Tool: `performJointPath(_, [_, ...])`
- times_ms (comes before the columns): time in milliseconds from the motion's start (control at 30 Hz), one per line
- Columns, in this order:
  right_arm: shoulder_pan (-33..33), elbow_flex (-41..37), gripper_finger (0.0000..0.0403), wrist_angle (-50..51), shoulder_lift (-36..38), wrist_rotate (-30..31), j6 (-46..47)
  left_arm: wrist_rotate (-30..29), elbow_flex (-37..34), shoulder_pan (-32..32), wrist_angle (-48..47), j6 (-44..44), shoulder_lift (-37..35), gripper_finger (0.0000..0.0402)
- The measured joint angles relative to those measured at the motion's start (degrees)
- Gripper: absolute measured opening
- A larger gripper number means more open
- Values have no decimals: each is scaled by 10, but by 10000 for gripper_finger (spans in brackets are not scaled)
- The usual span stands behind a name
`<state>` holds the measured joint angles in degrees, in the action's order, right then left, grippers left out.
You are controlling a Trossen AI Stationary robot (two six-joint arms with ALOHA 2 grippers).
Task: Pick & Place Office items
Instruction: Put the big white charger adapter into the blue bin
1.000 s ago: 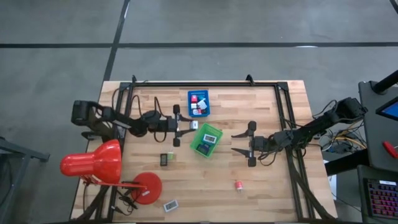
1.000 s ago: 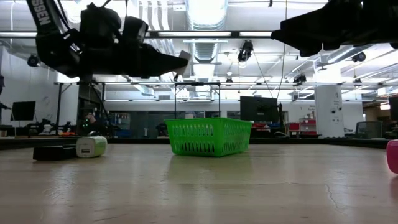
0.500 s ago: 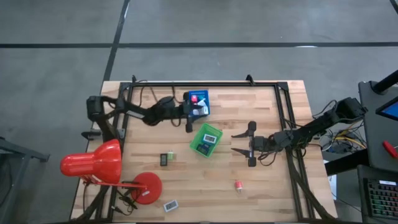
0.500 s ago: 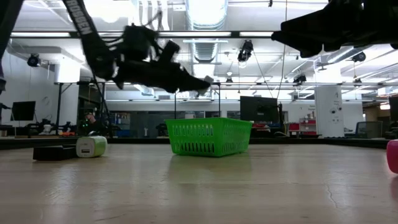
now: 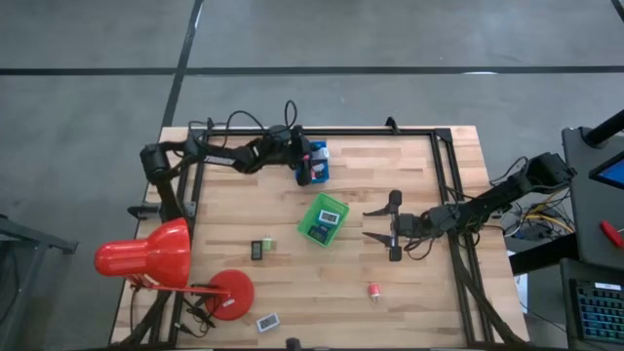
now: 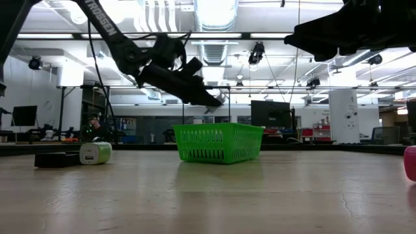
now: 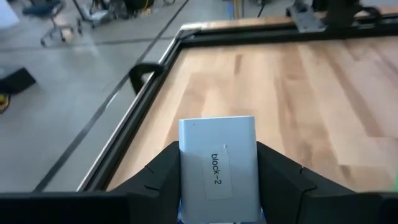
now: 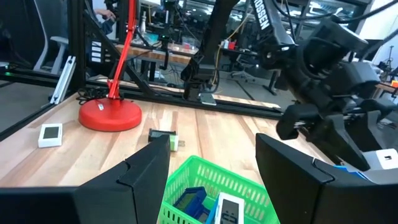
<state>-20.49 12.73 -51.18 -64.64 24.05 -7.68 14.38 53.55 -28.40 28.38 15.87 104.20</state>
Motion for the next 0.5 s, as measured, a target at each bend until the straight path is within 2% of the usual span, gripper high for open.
performJointPath(500, [0, -1, 228, -2, 0, 0, -4, 0, 33, -52, -117, -11, 0, 158])
